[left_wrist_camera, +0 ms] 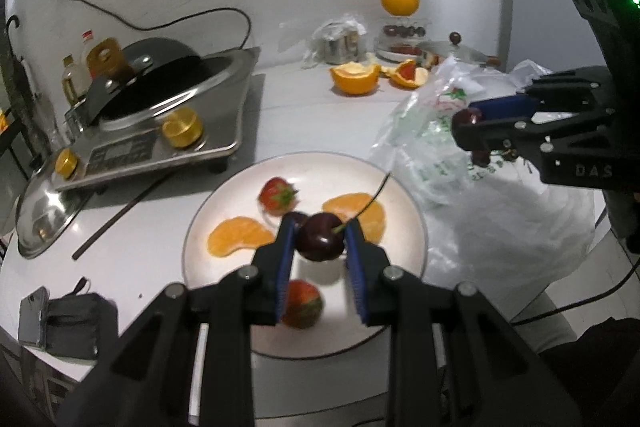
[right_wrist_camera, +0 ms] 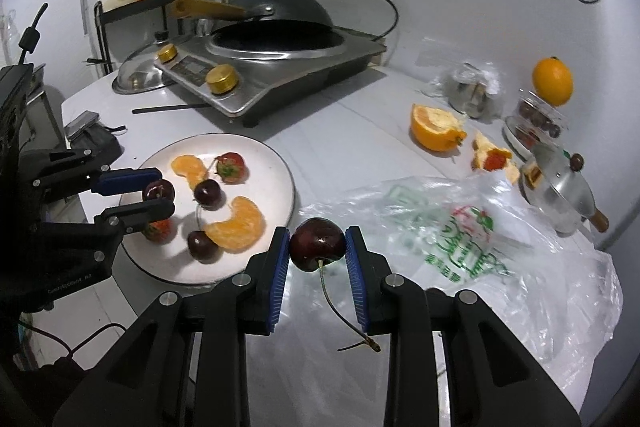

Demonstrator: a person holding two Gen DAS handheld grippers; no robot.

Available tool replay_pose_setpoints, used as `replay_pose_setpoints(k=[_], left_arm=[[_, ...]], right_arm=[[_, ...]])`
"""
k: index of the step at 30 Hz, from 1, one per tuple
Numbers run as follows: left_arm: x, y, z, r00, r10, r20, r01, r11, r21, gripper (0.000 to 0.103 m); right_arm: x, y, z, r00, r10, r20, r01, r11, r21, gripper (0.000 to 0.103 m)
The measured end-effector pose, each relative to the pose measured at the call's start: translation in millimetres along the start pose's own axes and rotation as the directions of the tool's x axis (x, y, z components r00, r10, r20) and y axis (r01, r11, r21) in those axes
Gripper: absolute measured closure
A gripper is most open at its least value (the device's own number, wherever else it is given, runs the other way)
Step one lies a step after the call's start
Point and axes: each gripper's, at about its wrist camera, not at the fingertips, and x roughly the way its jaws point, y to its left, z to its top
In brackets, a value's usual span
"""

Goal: Organize fruits
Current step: 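Lift both cherries and carry them toward the white plate, then open the left gripper over the plate while the right gripper releases its cherry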

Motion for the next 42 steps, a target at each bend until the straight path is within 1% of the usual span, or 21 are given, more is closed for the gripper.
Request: replay_pose_setpoints(k=[9, 16, 23, 29, 33, 34, 37, 39, 40, 41, 42], left_arm=[[1.3, 23.8, -6.6, 0.999, 0.033, -0.011, -0.033, 0.999, -0.031, 0.077], [15.9, 44.8, -14.9, 0.998, 0.053, -0.042, -0.056, 0.996, -0.068, 0.077], [28.6, 55.0, -14.5, 0.998, 0.032, -0.054, -0.037, 0.996, -0.083, 0.076], [39.4, 60.8, -15.6, 0.995, 0.006, -0.095, -0.016, 0.994, -0.108, 0.075], [41.9, 64.8, -15.9, 0.995, 0.004, -0.105, -0.017, 0.992, -0.124, 0.075], [41.7, 65.5, -15.8, 0.994, 0.005, -0.105, -0.018, 0.992, -0.121, 0.071], [37.5, 66.2, -15.0, 0.995, 0.018, -0.095, -0.027, 0.994, -0.103, 0.068], [33.4, 68.4, -14.7, 0.997, 0.014, -0.080, -0.022, 0.995, -0.102, 0.055], [31.6, 70.0, -14.5, 0.997, 0.015, -0.071, -0.022, 0.994, -0.107, 0.042], [29.4, 71.6, -14.7, 0.998, 0.016, -0.060, -0.022, 0.993, -0.115, 0.037], [26.3, 74.5, -15.2, 0.999, 0.014, -0.045, -0.020, 0.992, -0.128, 0.037]], right_arm=[[16.1, 18.5, 7.6, 0.999, 0.037, -0.017, -0.037, 0.999, -0.022, 0.073], [32.9, 29.5, 15.9, 0.998, 0.060, -0.036, -0.062, 0.997, -0.038, 0.073], [47.7, 39.5, 23.2, 0.995, 0.084, -0.051, -0.086, 0.995, -0.047, 0.073], [58.8, 55.4, 24.9, 0.991, 0.118, -0.068, -0.122, 0.990, -0.067, 0.073], [63.6, 62.0, 27.3, 0.988, 0.136, -0.073, -0.141, 0.988, -0.064, 0.073], [64.0, 63.5, 27.9, 0.988, 0.138, -0.073, -0.143, 0.988, -0.065, 0.073], [66.7, 70.3, 29.7, 0.986, 0.147, -0.078, -0.153, 0.986, -0.072, 0.073], [68.6, 74.9, 31.2, 0.985, 0.152, -0.081, -0.158, 0.984, -0.078, 0.073], [69.4, 76.8, 31.7, 0.985, 0.154, -0.082, -0.161, 0.984, -0.081, 0.073], [70.6, 79.6, 32.5, 0.984, 0.156, -0.084, -0.163, 0.983, -0.085, 0.073], [71.7, 82.4, 33.0, 0.984, 0.157, -0.086, -0.164, 0.982, -0.089, 0.073]])
